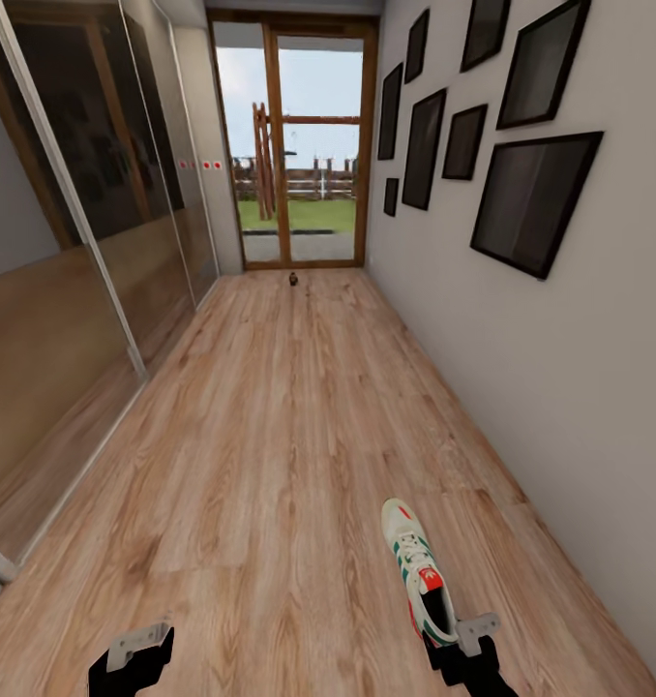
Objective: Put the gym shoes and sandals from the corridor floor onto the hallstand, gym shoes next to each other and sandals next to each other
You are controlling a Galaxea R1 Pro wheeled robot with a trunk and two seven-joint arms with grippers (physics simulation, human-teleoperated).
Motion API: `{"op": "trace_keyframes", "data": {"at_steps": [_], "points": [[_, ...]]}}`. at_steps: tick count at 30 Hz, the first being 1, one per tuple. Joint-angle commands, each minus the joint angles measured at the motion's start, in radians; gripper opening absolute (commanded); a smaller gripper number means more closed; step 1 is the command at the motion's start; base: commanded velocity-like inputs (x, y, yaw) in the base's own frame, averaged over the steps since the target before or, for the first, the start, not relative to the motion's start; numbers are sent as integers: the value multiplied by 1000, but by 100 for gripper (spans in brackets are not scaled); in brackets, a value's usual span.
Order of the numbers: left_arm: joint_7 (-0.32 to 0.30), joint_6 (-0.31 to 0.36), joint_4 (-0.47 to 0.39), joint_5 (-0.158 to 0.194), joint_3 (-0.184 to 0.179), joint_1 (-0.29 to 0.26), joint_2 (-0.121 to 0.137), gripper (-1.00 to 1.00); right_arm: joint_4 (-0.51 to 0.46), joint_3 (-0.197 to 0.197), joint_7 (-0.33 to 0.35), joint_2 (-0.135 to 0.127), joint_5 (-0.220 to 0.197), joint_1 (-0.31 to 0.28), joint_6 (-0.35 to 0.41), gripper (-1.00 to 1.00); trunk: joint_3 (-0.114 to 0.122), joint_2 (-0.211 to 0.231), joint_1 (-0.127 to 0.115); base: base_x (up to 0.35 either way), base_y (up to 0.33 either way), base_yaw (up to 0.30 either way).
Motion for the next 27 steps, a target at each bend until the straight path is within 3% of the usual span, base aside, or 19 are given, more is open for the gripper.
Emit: {"op": "trace_keyframes", "data": {"at_steps": [1,27], "points": [[-3,-3,1,9,0,0,0,100,1,3,4,0,-8,-1,-2,-100,-1,0,0,338,0,0],[-3,-4,1,9,0,0,0,100,-1,0,-1,-3,-8,-1,-2,-100,-1,0,0,338,0,0]]}}
